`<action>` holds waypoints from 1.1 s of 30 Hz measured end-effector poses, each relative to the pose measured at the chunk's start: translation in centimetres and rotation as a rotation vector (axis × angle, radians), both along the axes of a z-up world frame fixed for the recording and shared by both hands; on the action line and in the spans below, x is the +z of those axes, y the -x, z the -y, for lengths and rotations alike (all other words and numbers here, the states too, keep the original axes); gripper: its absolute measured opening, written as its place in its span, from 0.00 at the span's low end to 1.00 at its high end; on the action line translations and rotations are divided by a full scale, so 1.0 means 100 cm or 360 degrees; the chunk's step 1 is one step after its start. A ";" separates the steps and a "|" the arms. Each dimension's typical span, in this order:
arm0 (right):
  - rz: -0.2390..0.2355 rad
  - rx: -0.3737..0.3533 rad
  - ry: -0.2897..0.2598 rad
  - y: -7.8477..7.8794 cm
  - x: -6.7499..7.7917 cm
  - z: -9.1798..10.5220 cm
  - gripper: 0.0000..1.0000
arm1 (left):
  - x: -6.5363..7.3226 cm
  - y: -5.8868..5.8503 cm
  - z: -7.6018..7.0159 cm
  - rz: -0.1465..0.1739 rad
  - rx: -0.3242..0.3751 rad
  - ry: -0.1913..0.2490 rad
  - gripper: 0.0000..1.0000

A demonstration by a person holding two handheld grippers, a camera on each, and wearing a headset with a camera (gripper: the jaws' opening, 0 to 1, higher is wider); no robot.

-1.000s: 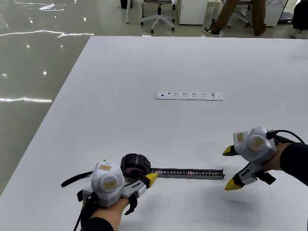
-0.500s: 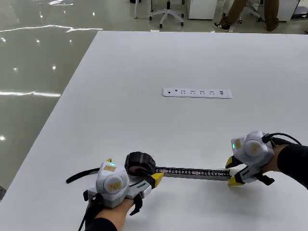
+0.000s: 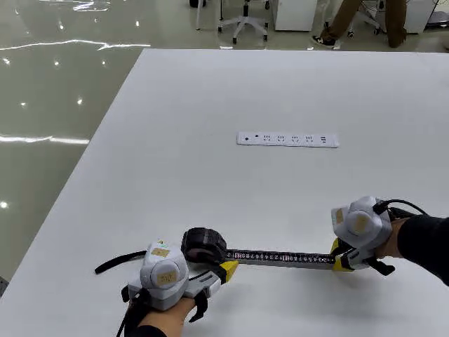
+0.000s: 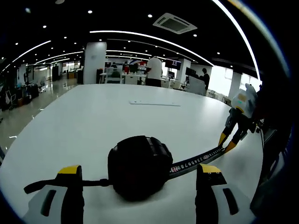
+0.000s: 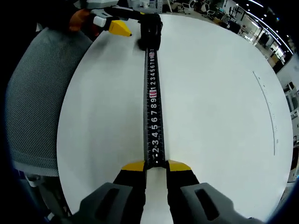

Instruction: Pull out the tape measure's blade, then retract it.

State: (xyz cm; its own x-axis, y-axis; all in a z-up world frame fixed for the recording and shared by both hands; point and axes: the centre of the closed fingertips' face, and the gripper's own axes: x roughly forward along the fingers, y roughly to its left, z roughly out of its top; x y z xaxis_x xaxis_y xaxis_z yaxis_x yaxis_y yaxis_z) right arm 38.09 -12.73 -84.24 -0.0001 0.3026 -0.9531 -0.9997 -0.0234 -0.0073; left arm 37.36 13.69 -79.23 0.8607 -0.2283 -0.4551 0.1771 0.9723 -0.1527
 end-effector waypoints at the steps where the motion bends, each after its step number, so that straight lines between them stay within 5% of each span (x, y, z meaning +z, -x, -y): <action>1: -0.0009 -0.0018 0.0004 0.000 0.000 0.001 0.11 | 0.001 -0.002 0.001 -0.0002 0.0000 0.0006 0.95; 7: -0.0029 -0.0167 -0.0002 -0.003 0.000 0.002 0.11 | -0.002 -0.013 0.005 -0.0020 0.0011 0.0009 0.87; 12: -0.0018 -0.0176 0.0002 -0.002 -0.001 0.002 0.11 | -0.007 -0.018 0.002 -0.0054 0.0058 0.0037 0.80; 19: -0.0050 -0.0242 0.0026 -0.004 -0.001 0.003 0.11 | -0.016 -0.023 0.009 -0.0161 0.0031 0.0023 0.64; 27: -0.0042 -0.0229 0.0068 -0.005 -0.002 0.003 0.11 | -0.018 -0.022 0.007 -0.0222 0.0046 -0.0060 0.62; 33: -0.0035 -0.0221 0.0071 -0.004 -0.002 0.003 0.11 | -0.018 -0.020 0.006 -0.0220 0.0028 -0.0100 0.61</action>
State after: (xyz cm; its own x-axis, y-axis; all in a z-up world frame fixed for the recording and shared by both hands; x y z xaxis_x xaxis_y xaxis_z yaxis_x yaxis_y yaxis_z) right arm 38.52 -12.99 -84.47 0.0178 0.2584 -0.9659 -0.9932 0.1156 0.0126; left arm 39.39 13.11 -81.07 0.7924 -0.1808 -0.5826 0.1412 0.9835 -0.1132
